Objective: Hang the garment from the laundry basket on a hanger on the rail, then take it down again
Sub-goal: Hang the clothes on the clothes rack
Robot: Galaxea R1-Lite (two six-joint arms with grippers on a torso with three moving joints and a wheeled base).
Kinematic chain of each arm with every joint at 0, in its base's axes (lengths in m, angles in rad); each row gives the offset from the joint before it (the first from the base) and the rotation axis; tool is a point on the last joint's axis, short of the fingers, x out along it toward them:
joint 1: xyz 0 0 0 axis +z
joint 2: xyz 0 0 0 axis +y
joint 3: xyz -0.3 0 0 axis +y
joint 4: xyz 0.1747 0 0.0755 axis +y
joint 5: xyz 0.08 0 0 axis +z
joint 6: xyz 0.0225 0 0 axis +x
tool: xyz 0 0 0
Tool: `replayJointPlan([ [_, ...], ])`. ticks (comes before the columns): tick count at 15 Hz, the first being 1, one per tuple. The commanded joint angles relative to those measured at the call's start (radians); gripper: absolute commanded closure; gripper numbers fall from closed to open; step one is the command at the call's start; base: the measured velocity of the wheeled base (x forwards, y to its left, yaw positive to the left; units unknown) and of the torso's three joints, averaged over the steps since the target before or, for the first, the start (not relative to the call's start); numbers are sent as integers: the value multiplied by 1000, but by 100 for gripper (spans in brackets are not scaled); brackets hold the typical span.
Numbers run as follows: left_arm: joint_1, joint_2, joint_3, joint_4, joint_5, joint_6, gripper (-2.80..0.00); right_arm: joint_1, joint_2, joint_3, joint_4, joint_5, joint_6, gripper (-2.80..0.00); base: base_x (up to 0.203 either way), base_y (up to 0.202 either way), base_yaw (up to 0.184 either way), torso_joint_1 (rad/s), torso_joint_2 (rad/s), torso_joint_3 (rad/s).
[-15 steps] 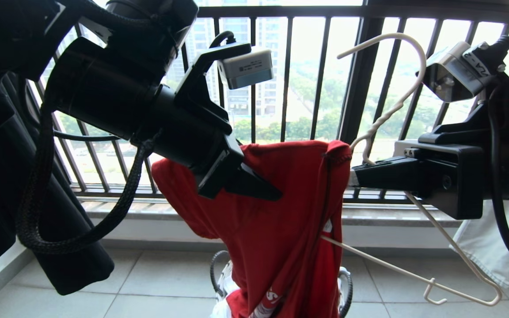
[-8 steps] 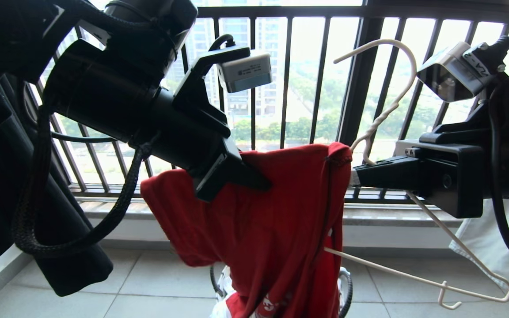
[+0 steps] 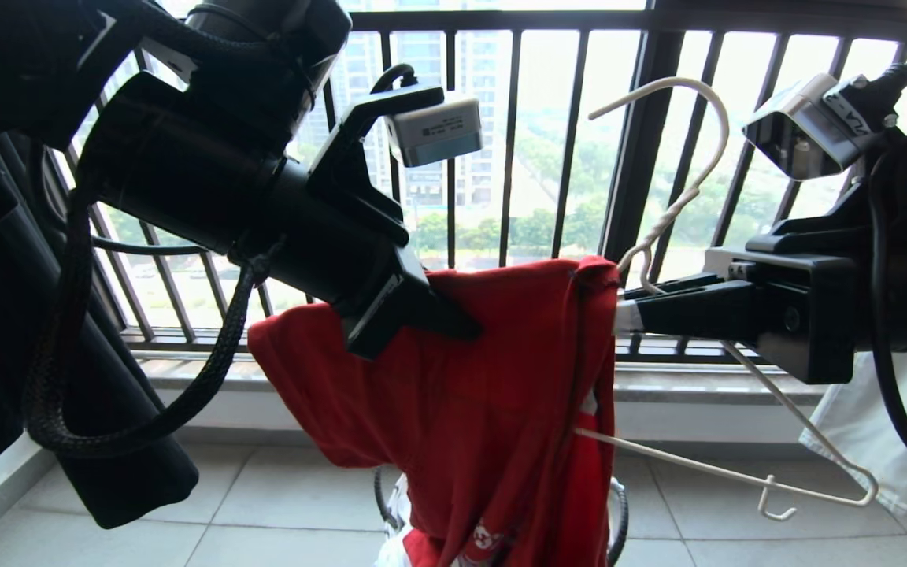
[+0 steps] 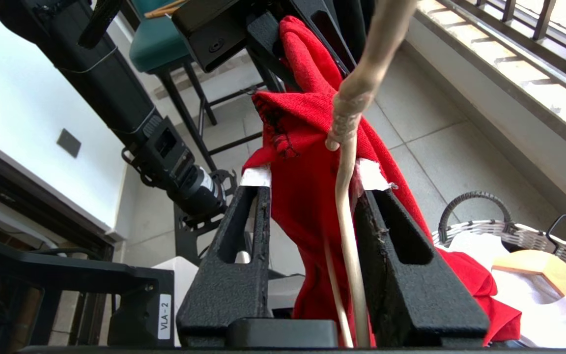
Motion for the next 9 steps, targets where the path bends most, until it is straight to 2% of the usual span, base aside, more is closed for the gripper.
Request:
replayJointPlan([
  [1,0,-4,-1,1,-3,3,0,-2,3,1,1,6,0,-280,0,0,0,0,0,0],
  [9,1,-28,7,-3,5,6,0,-48,47,-16,-1,4,-7,-280,0,0,0,0,0,0],
])
